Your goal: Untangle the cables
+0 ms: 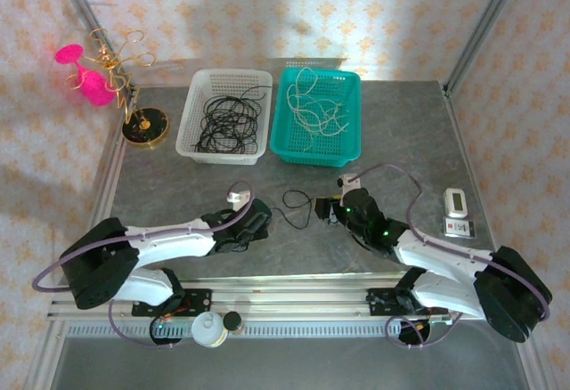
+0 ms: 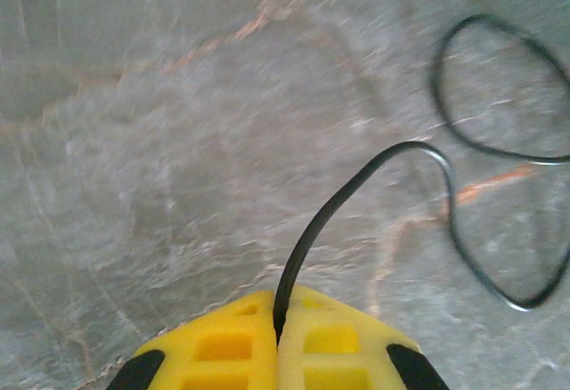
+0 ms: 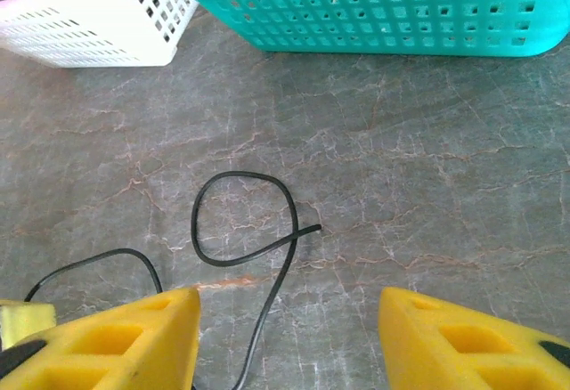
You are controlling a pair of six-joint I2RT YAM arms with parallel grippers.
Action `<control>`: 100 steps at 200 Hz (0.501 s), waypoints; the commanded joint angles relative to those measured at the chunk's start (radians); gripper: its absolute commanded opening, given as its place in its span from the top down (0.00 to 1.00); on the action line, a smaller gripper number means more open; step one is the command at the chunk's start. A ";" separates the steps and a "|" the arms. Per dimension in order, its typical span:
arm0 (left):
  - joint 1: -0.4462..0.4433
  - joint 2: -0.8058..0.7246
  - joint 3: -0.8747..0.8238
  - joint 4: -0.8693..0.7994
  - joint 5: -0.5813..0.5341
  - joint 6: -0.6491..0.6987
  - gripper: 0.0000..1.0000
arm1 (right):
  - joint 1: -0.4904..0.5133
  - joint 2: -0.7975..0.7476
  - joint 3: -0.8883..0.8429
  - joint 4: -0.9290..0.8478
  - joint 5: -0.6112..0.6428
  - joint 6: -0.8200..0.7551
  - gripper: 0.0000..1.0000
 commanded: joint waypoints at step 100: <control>-0.147 -0.331 0.406 -0.215 -0.377 0.686 1.00 | -0.219 -0.067 0.062 0.111 -0.330 -0.029 0.47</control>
